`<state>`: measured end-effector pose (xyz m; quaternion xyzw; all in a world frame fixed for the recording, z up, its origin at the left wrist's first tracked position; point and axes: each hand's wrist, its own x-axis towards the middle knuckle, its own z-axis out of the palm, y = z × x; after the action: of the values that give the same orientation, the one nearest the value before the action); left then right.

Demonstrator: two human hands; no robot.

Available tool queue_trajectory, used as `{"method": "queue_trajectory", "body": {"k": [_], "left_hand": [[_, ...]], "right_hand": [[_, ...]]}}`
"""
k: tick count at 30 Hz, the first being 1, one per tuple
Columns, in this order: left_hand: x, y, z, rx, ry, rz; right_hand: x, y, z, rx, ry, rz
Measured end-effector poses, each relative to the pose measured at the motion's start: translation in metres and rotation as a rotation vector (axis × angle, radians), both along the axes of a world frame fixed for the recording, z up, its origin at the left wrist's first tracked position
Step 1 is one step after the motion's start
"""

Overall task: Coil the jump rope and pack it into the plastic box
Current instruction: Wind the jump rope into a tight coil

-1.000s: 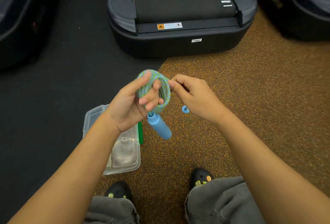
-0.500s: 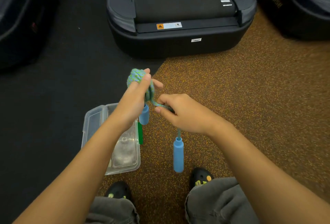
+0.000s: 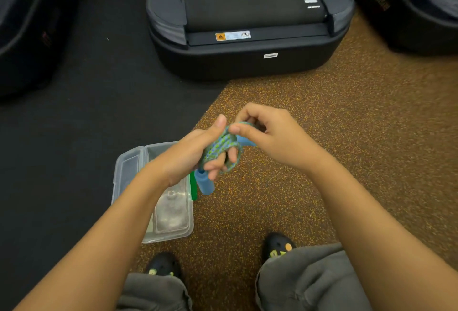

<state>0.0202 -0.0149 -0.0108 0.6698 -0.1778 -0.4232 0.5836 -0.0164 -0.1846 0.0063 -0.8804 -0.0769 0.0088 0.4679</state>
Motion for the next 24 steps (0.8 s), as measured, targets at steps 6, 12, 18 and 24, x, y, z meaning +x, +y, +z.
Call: {"method": "queue_trajectory", "body": {"k": [6, 12, 18, 24], "left_hand": [[0.002, -0.001, 0.002, -0.373, 0.214, 0.103], [0.0, -0.001, 0.009, -0.639, 0.45, 0.222], [0.003, -0.002, 0.009, -0.732, 0.529, 0.465], [0.003, 0.0, 0.01, -0.741, 0.606, 0.418]], "right_hand": [[0.004, 0.001, -0.002, 0.2, 0.118, -0.036], [0.002, 0.009, -0.005, 0.338, 0.301, 0.06], [-0.002, 0.036, -0.009, 0.548, 0.456, -0.05], [-0.004, 0.051, -0.008, 0.617, 0.526, -0.031]]}}
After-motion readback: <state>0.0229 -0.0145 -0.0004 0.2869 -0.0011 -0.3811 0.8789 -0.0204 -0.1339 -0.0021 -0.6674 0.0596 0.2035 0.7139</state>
